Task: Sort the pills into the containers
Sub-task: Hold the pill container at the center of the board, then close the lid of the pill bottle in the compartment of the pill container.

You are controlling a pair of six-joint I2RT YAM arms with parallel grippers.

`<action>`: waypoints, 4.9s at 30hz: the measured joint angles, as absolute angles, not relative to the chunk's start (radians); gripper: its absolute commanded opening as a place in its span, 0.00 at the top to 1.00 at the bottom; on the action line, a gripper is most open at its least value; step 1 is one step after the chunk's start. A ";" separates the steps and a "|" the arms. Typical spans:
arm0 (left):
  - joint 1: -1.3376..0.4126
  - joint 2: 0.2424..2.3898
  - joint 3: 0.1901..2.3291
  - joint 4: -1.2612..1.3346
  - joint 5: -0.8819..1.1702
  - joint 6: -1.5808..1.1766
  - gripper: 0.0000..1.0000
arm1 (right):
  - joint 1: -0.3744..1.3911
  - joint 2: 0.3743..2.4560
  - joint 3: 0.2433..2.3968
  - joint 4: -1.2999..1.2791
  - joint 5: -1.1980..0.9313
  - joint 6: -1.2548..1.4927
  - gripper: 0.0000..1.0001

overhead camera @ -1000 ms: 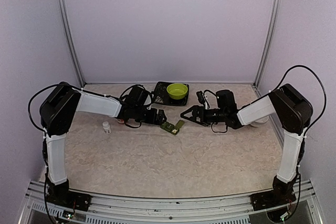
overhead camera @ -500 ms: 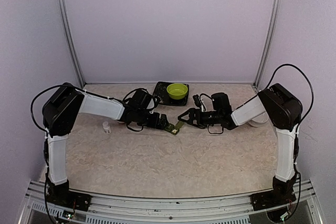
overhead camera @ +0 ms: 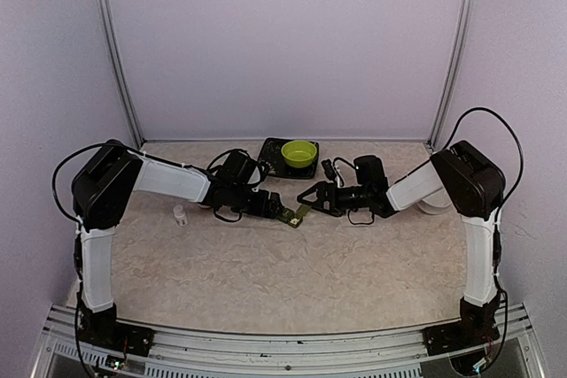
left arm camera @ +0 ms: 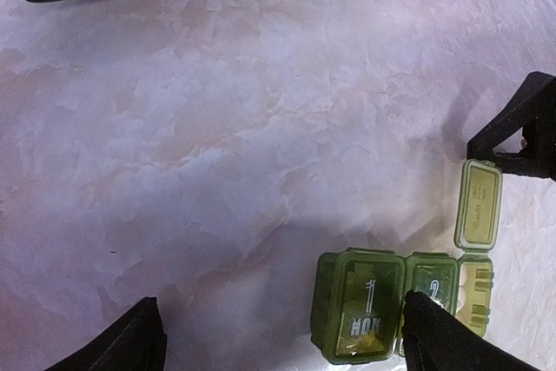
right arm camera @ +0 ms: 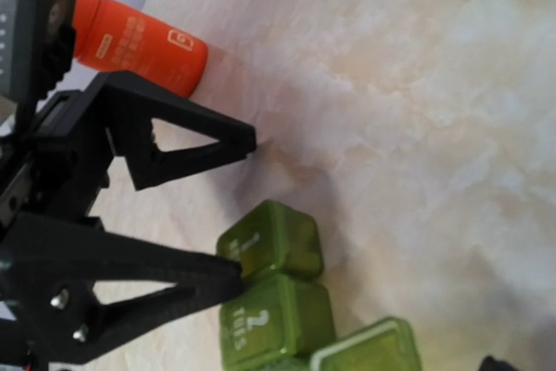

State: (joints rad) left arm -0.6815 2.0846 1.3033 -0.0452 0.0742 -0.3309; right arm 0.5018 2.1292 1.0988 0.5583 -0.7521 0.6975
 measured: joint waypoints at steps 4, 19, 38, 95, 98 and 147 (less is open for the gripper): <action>-0.682 2.085 1.303 -0.045 0.074 -0.333 0.11 | 0.507 2.129 1.099 0.568 -0.783 0.698 0.00; -0.682 2.090 1.303 -0.039 0.079 -0.335 0.15 | 0.537 2.126 1.098 0.613 -0.894 0.689 0.01; -0.684 2.101 1.314 -0.029 0.079 -0.340 0.16 | 0.587 2.095 1.087 0.597 -0.929 0.644 0.21; -0.685 2.112 1.331 -0.034 0.079 -0.341 0.17 | 0.591 2.162 1.199 0.342 -0.815 0.580 0.88; -0.685 2.112 1.330 -0.034 0.079 -0.341 0.17 | 0.588 2.162 1.199 0.342 -0.804 0.582 0.89; -0.687 2.096 1.316 -0.032 0.110 -0.392 0.08 | 0.604 1.861 1.129 0.115 -0.590 0.266 0.22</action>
